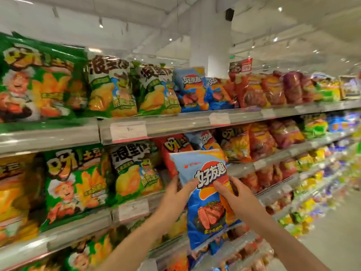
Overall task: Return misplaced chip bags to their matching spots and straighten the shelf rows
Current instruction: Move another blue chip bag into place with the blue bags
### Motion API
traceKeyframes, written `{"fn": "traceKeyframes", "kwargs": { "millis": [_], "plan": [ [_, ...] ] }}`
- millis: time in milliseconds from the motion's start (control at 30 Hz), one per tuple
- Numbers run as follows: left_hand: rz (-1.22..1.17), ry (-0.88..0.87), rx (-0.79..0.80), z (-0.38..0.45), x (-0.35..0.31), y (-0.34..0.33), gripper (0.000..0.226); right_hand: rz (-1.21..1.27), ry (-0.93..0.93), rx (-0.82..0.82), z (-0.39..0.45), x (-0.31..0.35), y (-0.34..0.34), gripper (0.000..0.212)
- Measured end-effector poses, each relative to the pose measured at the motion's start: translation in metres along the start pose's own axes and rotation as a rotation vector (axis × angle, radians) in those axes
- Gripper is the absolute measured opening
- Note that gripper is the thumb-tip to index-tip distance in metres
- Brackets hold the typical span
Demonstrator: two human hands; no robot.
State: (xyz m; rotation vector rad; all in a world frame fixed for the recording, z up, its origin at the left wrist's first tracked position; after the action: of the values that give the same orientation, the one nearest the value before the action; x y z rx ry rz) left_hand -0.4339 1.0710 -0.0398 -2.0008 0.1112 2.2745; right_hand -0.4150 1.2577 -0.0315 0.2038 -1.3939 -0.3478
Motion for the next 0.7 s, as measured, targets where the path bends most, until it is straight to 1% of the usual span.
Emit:
{"fn": "traceKeyframes", "kwargs": {
  "millis": [133, 200, 333, 400, 500, 533, 567, 600, 633, 667, 700],
  "plan": [
    [-0.027, 0.001, 0.024, 0.068, 0.0, -0.055, 0.037, -0.07, -0.021, -0.033, 0.057, -0.018, 0.055, 0.041],
    [-0.045, 0.013, 0.034, 0.1, 0.001, -0.081, 0.035, -0.108, -0.022, -0.045, 0.086, -0.026, 0.083, 0.043],
    [-0.053, 0.021, 0.087, 0.148, 0.007, -0.125, 0.04, -0.129, -0.034, -0.04, 0.133, -0.046, 0.125, 0.046],
    [-0.044, 0.022, 0.062, 0.165, 0.009, -0.138, 0.031, -0.13, -0.041, -0.035, 0.151, -0.053, 0.136, 0.048],
    [-0.028, 0.064, 0.029, 0.188, 0.015, -0.153, 0.019, -0.15, -0.041, -0.007, 0.18, -0.066, 0.151, 0.042],
    [-0.041, 0.079, 0.01, 0.194, 0.016, -0.157, 0.018, -0.169, -0.041, 0.014, 0.19, -0.07, 0.155, 0.046],
    [-0.052, 0.086, -0.007, 0.198, 0.016, -0.161, 0.018, -0.185, -0.027, 0.034, 0.201, -0.072, 0.159, 0.057],
    [-0.062, 0.084, -0.018, 0.202, 0.017, -0.163, 0.022, -0.185, -0.01, 0.043, 0.213, -0.076, 0.163, 0.074],
    [-0.065, 0.073, -0.03, 0.205, 0.018, -0.166, 0.031, -0.188, 0.01, 0.039, 0.226, -0.079, 0.166, 0.085],
    [-0.055, 0.062, -0.047, 0.207, 0.018, -0.168, 0.044, -0.201, 0.038, 0.047, 0.237, -0.08, 0.168, 0.09],
    [-0.026, 0.049, -0.071, 0.209, 0.019, -0.171, 0.058, -0.212, 0.07, 0.051, 0.248, -0.08, 0.17, 0.09]
  ]
}}
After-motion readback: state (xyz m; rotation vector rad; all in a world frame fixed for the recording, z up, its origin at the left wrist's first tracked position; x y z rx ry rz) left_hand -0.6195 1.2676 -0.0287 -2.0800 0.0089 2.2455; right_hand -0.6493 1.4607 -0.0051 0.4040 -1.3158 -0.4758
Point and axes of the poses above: each hand's wrist, its own z-axis towards the middle knuckle, its own y-axis out of the back of the hand, x = y × z, the point moved 2 cm from there along z, towards the middle knuckle
